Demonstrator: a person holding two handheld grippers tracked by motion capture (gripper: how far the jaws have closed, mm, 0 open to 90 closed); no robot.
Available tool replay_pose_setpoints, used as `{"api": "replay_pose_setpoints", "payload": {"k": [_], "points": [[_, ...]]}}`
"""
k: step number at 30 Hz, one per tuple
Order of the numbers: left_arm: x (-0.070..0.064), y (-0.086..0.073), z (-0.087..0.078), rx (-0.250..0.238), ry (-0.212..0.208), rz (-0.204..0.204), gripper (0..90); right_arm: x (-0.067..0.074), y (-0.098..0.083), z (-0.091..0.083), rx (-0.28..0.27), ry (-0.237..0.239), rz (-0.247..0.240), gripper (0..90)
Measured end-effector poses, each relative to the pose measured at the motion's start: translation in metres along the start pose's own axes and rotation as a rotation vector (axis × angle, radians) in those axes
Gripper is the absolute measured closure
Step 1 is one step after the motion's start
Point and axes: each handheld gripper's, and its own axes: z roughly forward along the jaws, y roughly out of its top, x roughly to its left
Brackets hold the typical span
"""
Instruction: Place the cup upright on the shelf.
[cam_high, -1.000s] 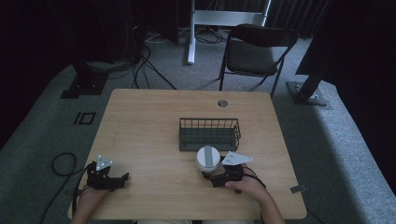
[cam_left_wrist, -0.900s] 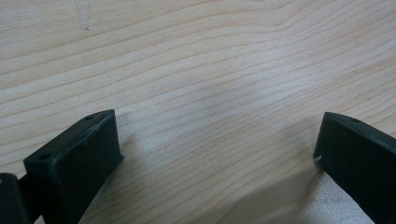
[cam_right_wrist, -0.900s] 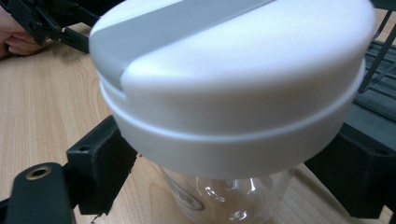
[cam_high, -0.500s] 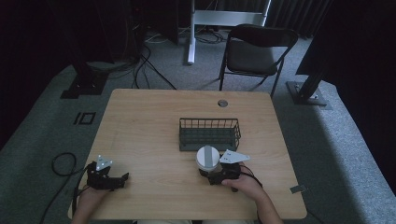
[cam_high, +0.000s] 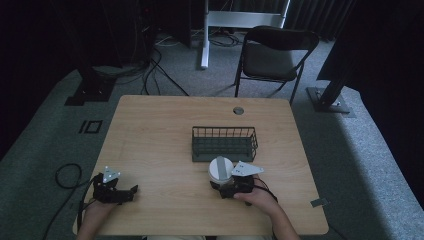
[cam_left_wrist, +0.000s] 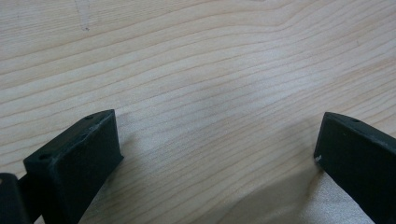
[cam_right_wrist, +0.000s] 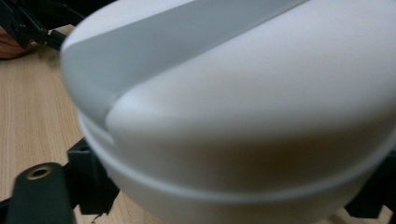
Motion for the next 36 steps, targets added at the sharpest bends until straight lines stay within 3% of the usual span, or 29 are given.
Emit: {"api": "replay_pose_setpoints", "payload": {"k": [7,11,36], "points": [[0.000,0.000,0.000,0.000,0.000,0.000,0.5,0.004,0.003,0.003,0.008,-0.016,-0.015,17.3],[0.000,0.000,0.000,0.000,0.000,0.000,0.5,0.007,0.005,0.003,0.011,0.001,-0.011,17.6],[0.000,0.000,0.000,0.001,0.000,0.000,0.5,0.008,0.036,-0.007,-0.047,0.008,0.019,17.8]]}}
